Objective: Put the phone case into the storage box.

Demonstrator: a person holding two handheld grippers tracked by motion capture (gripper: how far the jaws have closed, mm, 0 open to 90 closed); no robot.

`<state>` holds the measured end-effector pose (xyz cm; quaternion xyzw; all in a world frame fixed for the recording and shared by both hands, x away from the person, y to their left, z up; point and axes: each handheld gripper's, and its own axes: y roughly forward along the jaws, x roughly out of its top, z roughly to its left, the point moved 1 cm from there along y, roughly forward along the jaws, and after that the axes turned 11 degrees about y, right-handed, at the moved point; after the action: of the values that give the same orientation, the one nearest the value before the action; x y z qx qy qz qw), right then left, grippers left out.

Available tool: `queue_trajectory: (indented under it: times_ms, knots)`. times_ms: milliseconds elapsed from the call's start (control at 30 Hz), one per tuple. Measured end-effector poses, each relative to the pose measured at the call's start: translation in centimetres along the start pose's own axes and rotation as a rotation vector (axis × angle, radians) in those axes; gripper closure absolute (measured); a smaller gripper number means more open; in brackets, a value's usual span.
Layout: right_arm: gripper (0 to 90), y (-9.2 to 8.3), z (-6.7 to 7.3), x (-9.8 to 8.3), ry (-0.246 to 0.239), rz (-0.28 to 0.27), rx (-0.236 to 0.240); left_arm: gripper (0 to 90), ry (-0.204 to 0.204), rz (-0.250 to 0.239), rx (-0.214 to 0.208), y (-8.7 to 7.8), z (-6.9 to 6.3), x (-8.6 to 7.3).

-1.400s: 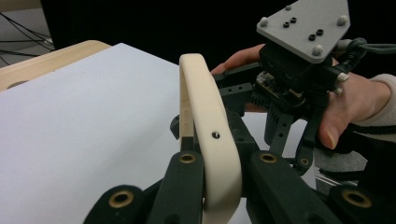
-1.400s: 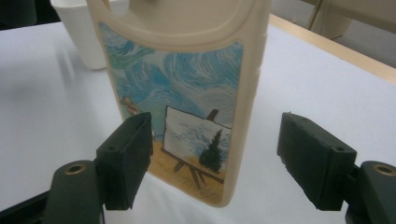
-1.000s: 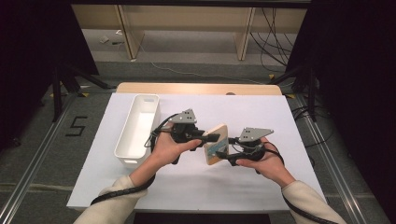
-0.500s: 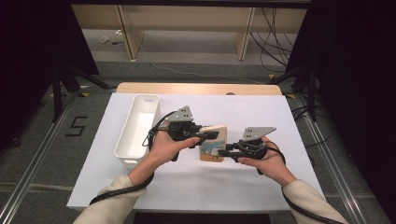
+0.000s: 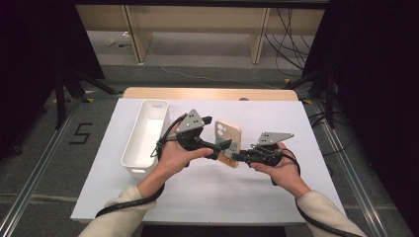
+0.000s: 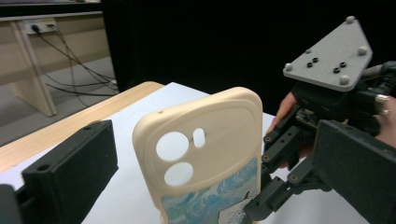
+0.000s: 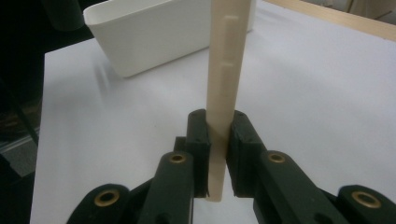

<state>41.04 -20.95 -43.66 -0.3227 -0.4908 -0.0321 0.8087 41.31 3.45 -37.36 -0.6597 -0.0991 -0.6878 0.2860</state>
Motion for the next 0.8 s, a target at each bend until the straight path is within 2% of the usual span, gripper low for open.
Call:
queue_trajectory:
  times_ms: [200, 233, 267, 400, 467, 800]
  knots:
    - [81.1, 0.5, 0.6, 0.3, 0.024, -0.01, -0.027, 0.0, -0.013, 0.021, 0.071, 0.3, 0.1, -0.3]
    - [81.1, 0.6, 0.7, 0.4, 0.025, -0.012, -0.033, 0.0, -0.016, 0.024, 0.074, 0.4, 0.1, -0.3]
    - [81.1, 0.8, 0.8, 0.4, 0.026, -0.013, -0.038, 0.0, -0.043, 0.034, 0.079, 0.4, -0.1, -0.4]
    - [81.0, 1.1, 1.1, 0.4, 0.03, -0.017, -0.045, 0.0, -0.029, 0.03, 0.091, 0.7, 0.1, -0.5]
    - [81.0, 1.2, 1.3, 0.5, 0.029, -0.024, -0.047, 0.0, -0.041, 0.035, 0.102, 0.7, 0.0, -0.4]
    - [81.0, 1.5, 1.9, 0.5, 0.031, -0.031, -0.057, 0.0, -0.04, 0.031, 0.121, 1.4, -0.2, -0.5]
